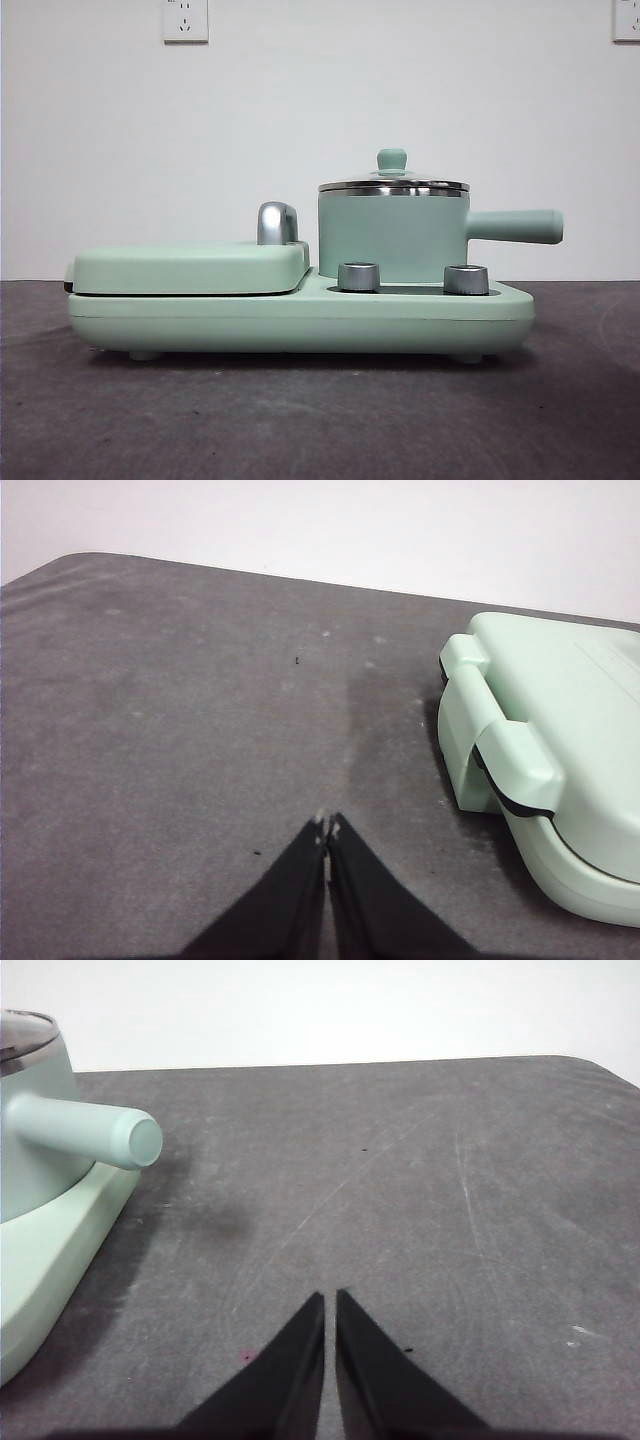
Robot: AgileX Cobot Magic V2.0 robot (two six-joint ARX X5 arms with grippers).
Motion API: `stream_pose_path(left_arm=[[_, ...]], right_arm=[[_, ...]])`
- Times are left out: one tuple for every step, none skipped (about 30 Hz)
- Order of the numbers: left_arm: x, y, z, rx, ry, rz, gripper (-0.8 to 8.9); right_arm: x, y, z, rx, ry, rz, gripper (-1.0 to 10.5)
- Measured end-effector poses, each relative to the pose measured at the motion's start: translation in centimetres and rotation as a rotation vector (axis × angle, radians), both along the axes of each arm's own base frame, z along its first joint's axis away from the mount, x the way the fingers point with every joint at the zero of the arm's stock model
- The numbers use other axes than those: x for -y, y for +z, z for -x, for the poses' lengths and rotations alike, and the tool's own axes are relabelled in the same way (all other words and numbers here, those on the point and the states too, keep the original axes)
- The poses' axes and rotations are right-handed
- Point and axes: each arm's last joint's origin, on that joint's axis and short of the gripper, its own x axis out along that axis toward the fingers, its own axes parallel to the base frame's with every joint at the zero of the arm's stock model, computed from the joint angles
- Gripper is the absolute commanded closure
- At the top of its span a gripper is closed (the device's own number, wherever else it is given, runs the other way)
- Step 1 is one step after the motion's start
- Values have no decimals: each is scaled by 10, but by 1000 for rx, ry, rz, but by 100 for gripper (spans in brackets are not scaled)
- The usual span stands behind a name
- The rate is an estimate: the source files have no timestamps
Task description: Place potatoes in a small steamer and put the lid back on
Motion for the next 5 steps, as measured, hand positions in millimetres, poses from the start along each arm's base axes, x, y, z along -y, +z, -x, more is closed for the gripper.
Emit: stream_pose_path(left_arm=[[0,0,0,0,0,0,807],[0,0,0,0,0,0,807],[0,0,0,0,0,0,807],[0,0,0,0,0,0,807],[0,0,0,0,0,0,807]], right_arm=[[0,0,0,0,0,0,930],[0,0,0,0,0,0,930],[0,0,0,0,0,0,930],[0,0,0,0,0,0,930],[0,0,0,0,0,0,930]])
